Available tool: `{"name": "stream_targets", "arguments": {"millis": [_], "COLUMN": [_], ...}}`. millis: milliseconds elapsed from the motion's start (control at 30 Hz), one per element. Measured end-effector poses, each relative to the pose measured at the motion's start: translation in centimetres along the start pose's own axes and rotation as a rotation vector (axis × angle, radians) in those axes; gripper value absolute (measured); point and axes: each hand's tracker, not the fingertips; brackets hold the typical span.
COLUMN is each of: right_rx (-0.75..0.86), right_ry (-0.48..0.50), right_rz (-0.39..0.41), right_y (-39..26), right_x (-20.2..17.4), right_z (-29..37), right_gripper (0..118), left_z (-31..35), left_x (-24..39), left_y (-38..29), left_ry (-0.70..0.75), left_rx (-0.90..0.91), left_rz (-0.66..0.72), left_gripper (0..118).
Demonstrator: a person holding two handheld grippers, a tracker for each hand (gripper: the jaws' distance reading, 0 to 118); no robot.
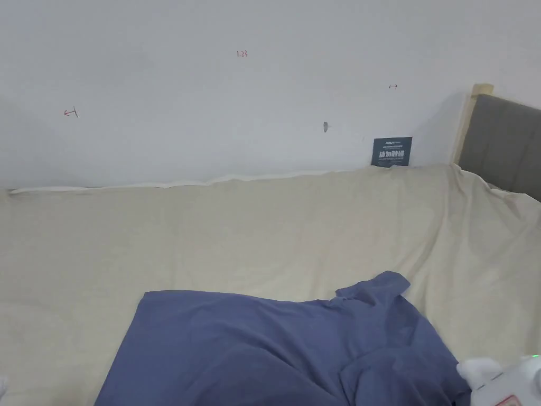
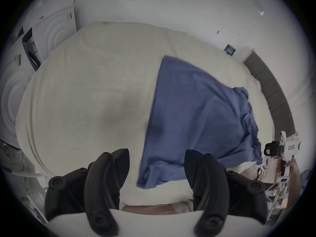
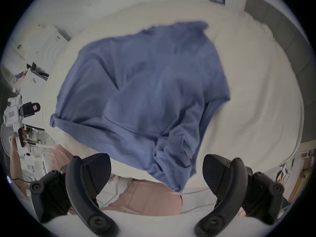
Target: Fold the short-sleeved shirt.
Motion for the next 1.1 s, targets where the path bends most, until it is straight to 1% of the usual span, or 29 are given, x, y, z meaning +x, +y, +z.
{"name": "stream_targets", "arguments": {"millis": [100,167,200,233,267,300,333,367,400,433,467,500,533,600,667,733,833,900,967,1033,1067,1100], "right_rx": [0.139,0.205,0.234,0.262,0.289,0.33,0.353,0.398,0.421,0.411,0.418,0.427,0.433,0.482,0.498,0.497,0.489,0.474,0.46,0.431,0.414,0.399], "right_ry": [0.024,0.085,0.127,0.173,0.195,0.167,0.112,0.065,0.09,0.104,0.082,0.055,0.067,0.137,0.179,0.185,0.187,0.186,0.192,0.213,0.235,0.254], "right_rz": [-0.034,-0.112,-0.152,-0.183,-0.203,-0.214,-0.223,-0.21,-0.192,-0.159,-0.128,-0.107,-0.104,-0.114,-0.126,-0.123,-0.108,-0.087,-0.087,-0.108,-0.121,-0.131], "right_y": [-0.3,-0.4,-0.5,-0.6,-0.5,-0.4,-0.3,-0.3,0.0,0.6,1.5,2.1,2.8,4.6,6.9,8.9,11.2,12.0,12.4,12.4,12.4,12.4], "right_x": [-0.1,0.4,0.7,0.9,1.1,1.1,0.3,0.2,0.2,0.1,-0.4,-0.8,-0.9,-0.8,-0.5,-0.1,-0.2,0.0,0.0,0.2,0.3,0.4], "right_z": [3.8,5.2,5.6,5.9,6.0,5.9,5.8,5.9,5.7,5.5,5.2,5.2,5.1,5.1,4.7,3.9,2.7,1.6,0.4,-0.7,-1.3,-1.8], "right_gripper": [110,109,102,86,62,17,1,1,1,1,1,0,0,0,0,0,0,0,0,0,0,0], "left_z": [1.4,1.9,2.1,1.9,2.0,1.8,1.5,1.4,1.2,1.2,1.1,1.2,1.2,0.9,-0.3,-3.2,-9.6,-13.6,-16.8,-19.8,-21.2,-22.5], "left_x": [0.5,0.7,0.8,0.9,1.0,1.2,1.6,1.9,2.1,2.3,2.6,3.1,3.5,4.3,5.2,5.6,5.8,6.1,6.7,6.9,6.8,6.7], "left_y": [0.2,0.6,0.8,1.0,1.3,1.8,2.4,2.9,3.3,3.9,4.7,5.4,6.3,8.9,12.8,17.0,23.2,25.8,27.6,29.2,29.9,30.3], "left_ry": [-0.105,-0.14,-0.141,-0.137,-0.141,-0.148,-0.134,-0.086,-0.08,-0.118,-0.144,-0.136,-0.124,-0.124,-0.12,-0.091,-0.105,-0.093,-0.03,-0.017,0.011,0.015], "left_rx": [0.054,0.074,0.083,0.11,0.133,0.157,0.165,0.186,0.202,0.224,0.251,0.282,0.32,0.369,0.365,0.31,0.102,0.016,0.012,-0.031,-0.053,-0.094], "left_rz": [0.065,0.088,0.095,0.099,0.076,0.04,0.008,-0.008,-0.032,-0.06,-0.086,-0.109,-0.132,-0.204,-0.258,-0.245,-0.171,-0.143,-0.19,-0.198,-0.195,-0.175], "left_gripper": [73,73,71,67,54,19,3,3,2,1,0,0,0,0,0,0,0,0,0,0,15,59]}}
